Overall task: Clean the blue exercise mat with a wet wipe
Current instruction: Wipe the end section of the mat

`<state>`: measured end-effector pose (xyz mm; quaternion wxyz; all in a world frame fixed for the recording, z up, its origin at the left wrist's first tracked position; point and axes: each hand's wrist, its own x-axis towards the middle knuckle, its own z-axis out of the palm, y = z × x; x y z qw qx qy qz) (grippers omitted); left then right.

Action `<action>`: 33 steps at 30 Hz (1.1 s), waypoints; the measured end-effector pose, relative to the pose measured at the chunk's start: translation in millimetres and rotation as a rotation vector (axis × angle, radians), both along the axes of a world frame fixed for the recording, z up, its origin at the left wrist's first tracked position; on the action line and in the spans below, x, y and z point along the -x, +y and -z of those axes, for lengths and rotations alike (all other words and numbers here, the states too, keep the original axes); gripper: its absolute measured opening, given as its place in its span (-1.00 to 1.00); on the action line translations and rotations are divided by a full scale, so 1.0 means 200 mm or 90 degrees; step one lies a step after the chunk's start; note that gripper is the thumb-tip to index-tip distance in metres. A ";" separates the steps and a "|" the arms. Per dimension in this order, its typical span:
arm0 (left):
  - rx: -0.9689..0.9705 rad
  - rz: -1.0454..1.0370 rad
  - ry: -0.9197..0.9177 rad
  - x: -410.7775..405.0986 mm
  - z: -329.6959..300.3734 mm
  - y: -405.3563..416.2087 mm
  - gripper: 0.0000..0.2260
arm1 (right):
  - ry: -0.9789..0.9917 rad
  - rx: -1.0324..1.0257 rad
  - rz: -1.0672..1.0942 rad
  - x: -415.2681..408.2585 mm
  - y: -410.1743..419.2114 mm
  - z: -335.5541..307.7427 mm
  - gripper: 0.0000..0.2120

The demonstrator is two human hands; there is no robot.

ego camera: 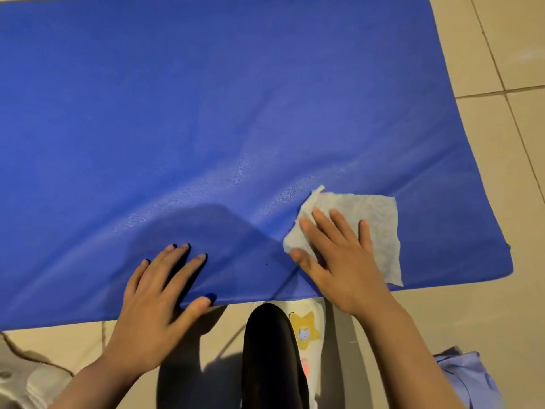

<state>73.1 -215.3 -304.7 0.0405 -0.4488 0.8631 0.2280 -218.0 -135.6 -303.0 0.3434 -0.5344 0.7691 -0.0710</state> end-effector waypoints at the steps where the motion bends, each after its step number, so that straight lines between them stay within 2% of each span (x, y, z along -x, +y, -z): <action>1: -0.007 -0.050 0.008 0.03 -0.01 0.00 -0.38 | 0.016 -0.020 -0.001 0.00 -0.07 0.01 0.05; 3: -0.023 -0.202 -0.002 0.11 -0.01 -0.03 -0.31 | 0.019 -0.044 -0.021 -0.03 -0.24 0.04 -0.10; 5: -0.051 -0.351 -0.044 0.21 0.00 -0.08 -0.21 | -0.028 -0.055 -0.106 -0.12 -0.39 0.07 -0.39; 6: -0.058 -0.386 -0.079 0.24 0.02 -0.10 -0.20 | -0.043 -0.041 -0.168 -0.21 -0.44 0.07 -0.47; 9: -0.062 -0.365 -0.165 0.27 0.08 -0.09 -0.24 | -0.019 0.016 -0.378 -0.40 -0.51 0.09 -0.51; 11: -0.082 -0.357 -0.188 0.26 0.09 -0.10 -0.28 | 0.043 0.081 -0.412 -0.34 -0.53 0.14 -0.49; 12: -0.098 -0.352 -0.197 0.26 0.08 -0.10 -0.31 | 0.090 0.100 -0.383 -0.25 -0.54 0.17 -0.46; 14: -0.107 -0.321 -0.232 0.26 0.07 -0.12 -0.35 | 0.152 0.079 -0.243 0.00 -0.54 0.24 -0.44; 16: -0.104 -0.290 -0.275 0.26 0.07 -0.13 -0.37 | 0.154 0.047 -0.068 0.30 -0.50 0.29 -0.45; 19: -0.164 -0.284 -0.332 0.28 0.08 -0.15 -0.38 | 0.183 -0.006 0.108 0.59 -0.38 0.26 -0.43; 22: -0.235 -0.266 -0.382 0.31 0.09 -0.19 -0.38 | 0.246 -0.047 0.213 0.56 -0.36 0.23 -0.47; 24: -0.255 -0.275 -0.369 0.32 0.08 -0.20 -0.37 | 0.264 -0.065 0.237 0.41 -0.42 0.23 -0.46; 26: -0.263 -0.277 -0.360 0.32 0.08 -0.20 -0.35 | 0.254 -0.058 0.170 0.22 -0.49 0.24 -0.45; 31: -0.267 -0.282 -0.352 0.31 0.08 -0.20 -0.34 | 0.185 0.076 -0.217 -0.39 -0.54 0.22 -0.39; 33: -0.264 -0.281 -0.345 0.32 0.09 -0.19 -0.33 | 0.157 0.078 -0.273 -0.45 -0.54 0.21 -0.41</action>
